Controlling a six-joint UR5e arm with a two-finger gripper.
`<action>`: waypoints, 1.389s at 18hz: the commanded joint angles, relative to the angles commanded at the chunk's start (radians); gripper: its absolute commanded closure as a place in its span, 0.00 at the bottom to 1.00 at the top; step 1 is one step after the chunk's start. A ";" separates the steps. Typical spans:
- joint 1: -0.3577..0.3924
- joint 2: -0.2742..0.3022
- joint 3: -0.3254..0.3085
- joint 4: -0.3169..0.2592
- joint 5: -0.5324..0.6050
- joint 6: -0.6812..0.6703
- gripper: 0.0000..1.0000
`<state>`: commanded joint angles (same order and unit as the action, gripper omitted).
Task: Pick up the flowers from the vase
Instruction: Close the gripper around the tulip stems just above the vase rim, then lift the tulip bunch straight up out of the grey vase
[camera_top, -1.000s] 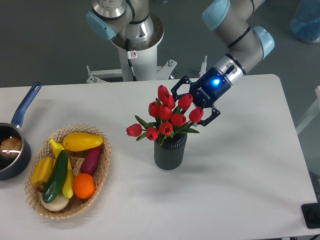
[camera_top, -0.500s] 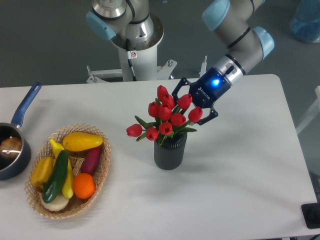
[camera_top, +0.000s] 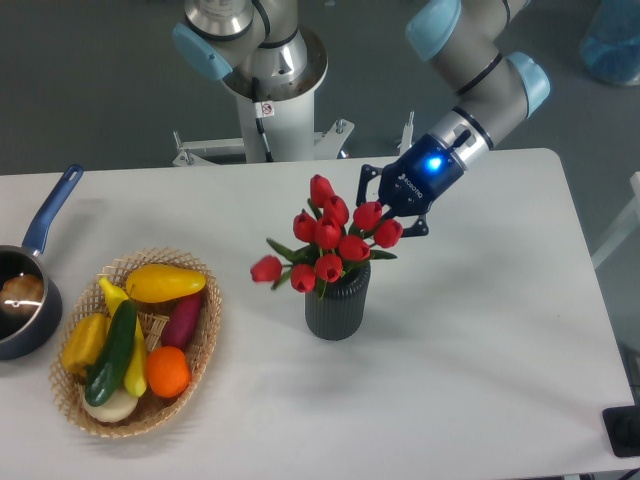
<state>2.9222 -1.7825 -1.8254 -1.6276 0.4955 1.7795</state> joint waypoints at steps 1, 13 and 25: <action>0.002 0.000 0.000 -0.002 0.000 -0.002 0.97; 0.009 0.002 0.052 0.003 -0.015 -0.043 1.00; -0.002 0.034 0.192 -0.003 0.020 -0.242 1.00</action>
<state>2.9207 -1.7488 -1.6337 -1.6306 0.5154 1.5371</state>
